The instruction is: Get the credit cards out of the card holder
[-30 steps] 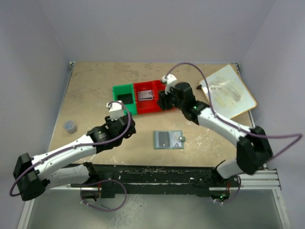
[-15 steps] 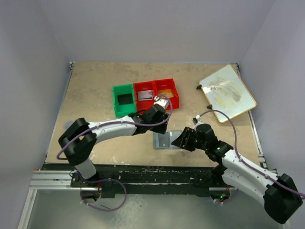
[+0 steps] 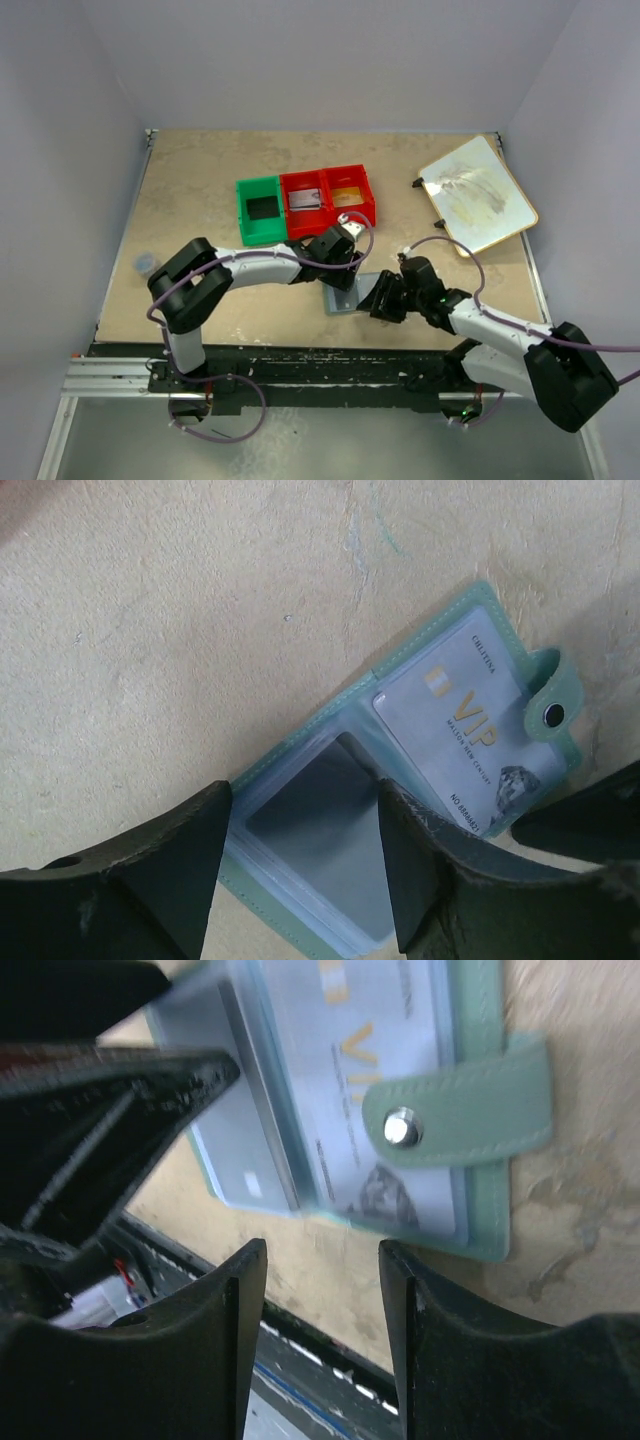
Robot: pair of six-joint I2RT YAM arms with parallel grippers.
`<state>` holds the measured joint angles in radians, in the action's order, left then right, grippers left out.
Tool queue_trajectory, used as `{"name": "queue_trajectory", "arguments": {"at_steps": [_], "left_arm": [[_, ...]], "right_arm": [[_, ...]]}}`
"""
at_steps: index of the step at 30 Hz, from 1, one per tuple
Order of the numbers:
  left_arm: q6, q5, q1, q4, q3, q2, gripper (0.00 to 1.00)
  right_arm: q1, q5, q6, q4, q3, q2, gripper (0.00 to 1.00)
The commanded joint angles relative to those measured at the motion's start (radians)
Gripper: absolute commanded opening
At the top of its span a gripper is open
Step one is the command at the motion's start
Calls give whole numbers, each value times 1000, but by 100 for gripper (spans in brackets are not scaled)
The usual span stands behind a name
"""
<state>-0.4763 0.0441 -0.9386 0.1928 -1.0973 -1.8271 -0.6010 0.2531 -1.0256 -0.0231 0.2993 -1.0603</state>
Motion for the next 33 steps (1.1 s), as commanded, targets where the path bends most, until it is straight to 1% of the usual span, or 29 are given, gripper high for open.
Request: {"name": "queue_trajectory", "arguments": {"at_steps": [1, 4, 7, 11, 17, 22, 23, 27, 30, 33], "left_arm": [[-19, -56, -9, -65, 41, 2, 56], [-45, -69, -26, -94, 87, 25, 54], [-68, -61, -53, -113, 121, 53, 53], [-108, -39, -119, -143, 139, 72, 52], [-196, -16, -218, -211, 153, 86, 50], [-233, -32, -258, -282, 182, 102, 50], [-235, -42, -266, -287, 173, 88, 50], [-234, -31, -287, -277, 160, 105, 50], [-232, 9, -289, -231, 185, 172, 50], [-234, 105, -287, -151, 224, 284, 50]], "right_arm": [[105, -12, 10, -107, -11, -62, 53], [195, 32, 61, -149, 10, -108, 53], [212, 40, 126, -154, 74, -176, 54], [213, 66, 253, -88, 201, -320, 57], [213, 81, 412, -69, 320, -426, 55], [204, 213, 510, -91, 360, -479, 53], [180, 266, 547, -100, 378, -501, 51], [145, 302, 619, -82, 405, -511, 51], [145, 239, 599, -47, 397, -448, 51], [146, 55, 515, 31, 409, -369, 54]]}}
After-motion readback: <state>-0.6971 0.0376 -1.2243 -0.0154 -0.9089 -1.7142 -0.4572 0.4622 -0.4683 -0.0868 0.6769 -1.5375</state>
